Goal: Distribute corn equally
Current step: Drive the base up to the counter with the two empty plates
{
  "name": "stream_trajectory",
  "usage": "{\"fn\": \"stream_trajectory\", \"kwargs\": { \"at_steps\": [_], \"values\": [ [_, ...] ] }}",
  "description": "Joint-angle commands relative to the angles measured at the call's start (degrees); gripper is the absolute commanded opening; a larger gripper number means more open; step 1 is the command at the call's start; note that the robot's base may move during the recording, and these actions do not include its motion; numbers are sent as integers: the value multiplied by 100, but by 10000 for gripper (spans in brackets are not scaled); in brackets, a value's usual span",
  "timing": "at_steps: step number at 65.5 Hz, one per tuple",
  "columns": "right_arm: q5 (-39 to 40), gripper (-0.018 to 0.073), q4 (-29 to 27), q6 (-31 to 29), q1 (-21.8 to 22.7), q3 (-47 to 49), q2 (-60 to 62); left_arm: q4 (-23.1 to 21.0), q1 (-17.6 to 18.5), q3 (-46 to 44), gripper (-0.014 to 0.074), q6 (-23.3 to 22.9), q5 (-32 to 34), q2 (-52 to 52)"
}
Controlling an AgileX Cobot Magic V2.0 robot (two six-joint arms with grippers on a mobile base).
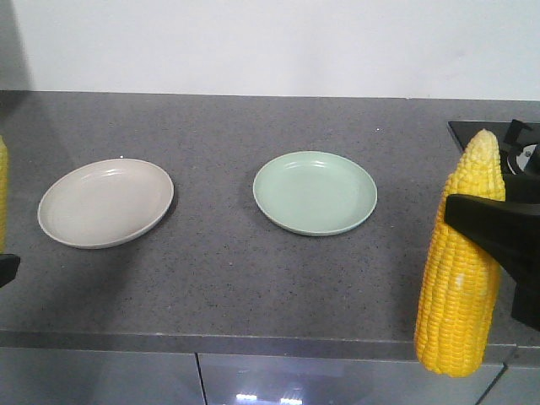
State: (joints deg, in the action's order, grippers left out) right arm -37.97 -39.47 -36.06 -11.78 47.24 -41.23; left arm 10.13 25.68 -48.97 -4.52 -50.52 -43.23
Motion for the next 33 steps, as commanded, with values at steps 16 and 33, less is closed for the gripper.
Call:
{"fn": "stream_trajectory", "kwargs": {
  "at_steps": [16, 33],
  "values": [
    [327, 194, -179, -37, 18, 157, 4, 28, -4, -134, 303, -2, 368, 23],
    [327, 194, -179, -37, 18, 157, 4, 28, -4, -134, 303, -2, 368, 23]
  ]
}}
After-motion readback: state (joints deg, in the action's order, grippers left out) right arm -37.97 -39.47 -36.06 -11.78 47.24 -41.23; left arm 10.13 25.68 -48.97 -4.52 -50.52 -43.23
